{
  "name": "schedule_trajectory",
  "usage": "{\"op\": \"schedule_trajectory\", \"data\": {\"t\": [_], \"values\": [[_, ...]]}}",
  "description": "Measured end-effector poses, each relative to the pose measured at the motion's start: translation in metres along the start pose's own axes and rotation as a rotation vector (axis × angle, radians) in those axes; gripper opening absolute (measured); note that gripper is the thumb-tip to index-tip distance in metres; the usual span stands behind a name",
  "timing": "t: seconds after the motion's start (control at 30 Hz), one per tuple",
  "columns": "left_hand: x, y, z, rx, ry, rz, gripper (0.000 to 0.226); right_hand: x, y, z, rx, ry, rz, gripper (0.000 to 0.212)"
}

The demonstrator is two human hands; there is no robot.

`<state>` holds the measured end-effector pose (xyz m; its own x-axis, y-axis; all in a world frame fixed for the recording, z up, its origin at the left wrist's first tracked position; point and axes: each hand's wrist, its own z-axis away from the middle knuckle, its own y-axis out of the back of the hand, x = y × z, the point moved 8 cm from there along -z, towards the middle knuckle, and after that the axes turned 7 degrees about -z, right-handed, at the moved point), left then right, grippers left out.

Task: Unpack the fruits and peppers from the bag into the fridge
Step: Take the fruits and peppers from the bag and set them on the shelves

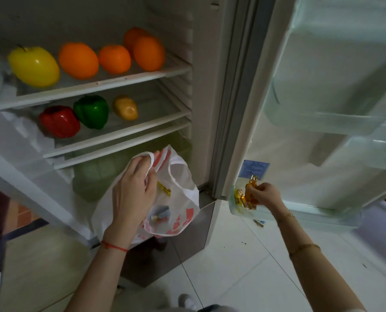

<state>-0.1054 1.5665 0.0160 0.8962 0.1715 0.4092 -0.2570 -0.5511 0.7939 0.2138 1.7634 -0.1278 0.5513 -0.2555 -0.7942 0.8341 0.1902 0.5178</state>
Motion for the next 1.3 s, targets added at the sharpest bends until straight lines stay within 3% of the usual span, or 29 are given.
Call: {"op": "schedule_trajectory", "data": {"t": [0.23, 0.47, 0.57, 0.77, 0.83, 0.93, 1.07, 1.13, 1.3], "values": [[-0.008, 0.001, 0.002, -0.005, 0.047, -0.019, 0.043, 0.021, -0.034, -0.030, -0.047, -0.073, 0.289, 0.032], [-0.015, 0.008, 0.004, 0.013, 0.055, -0.026, 0.042, 0.029, -0.045, -0.035, -0.076, -0.072, 0.423, 0.039], [-0.018, 0.012, 0.005, 0.027, 0.065, -0.023, 0.041, -0.005, -0.034, -0.023, 0.070, 0.055, 0.499, 0.033], [-0.026, 0.020, 0.007, 0.051, 0.095, -0.022, 0.038, -0.131, -0.038, 0.064, 0.220, 0.544, 0.326, 0.026], [-0.030, 0.023, 0.008, 0.062, 0.102, -0.023, 0.038, -0.172, -0.062, 0.106, 0.093, 0.772, 0.210, 0.030], [-0.036, 0.026, 0.008, 0.063, 0.126, -0.009, 0.039, -0.200, -0.126, 0.141, -0.265, 0.940, 0.134, 0.024], [-0.042, 0.030, 0.010, 0.076, 0.126, 0.010, 0.039, -0.193, -0.217, 0.130, -0.597, 0.928, 0.290, 0.022], [-0.046, 0.031, 0.012, 0.076, 0.134, 0.014, 0.040, -0.183, -0.250, 0.112, -0.660, 0.892, 0.413, 0.022], [-0.059, 0.027, 0.017, 0.068, 0.175, 0.007, 0.040, -0.141, -0.290, 0.042, -0.559, 0.768, 0.770, 0.027]]}}
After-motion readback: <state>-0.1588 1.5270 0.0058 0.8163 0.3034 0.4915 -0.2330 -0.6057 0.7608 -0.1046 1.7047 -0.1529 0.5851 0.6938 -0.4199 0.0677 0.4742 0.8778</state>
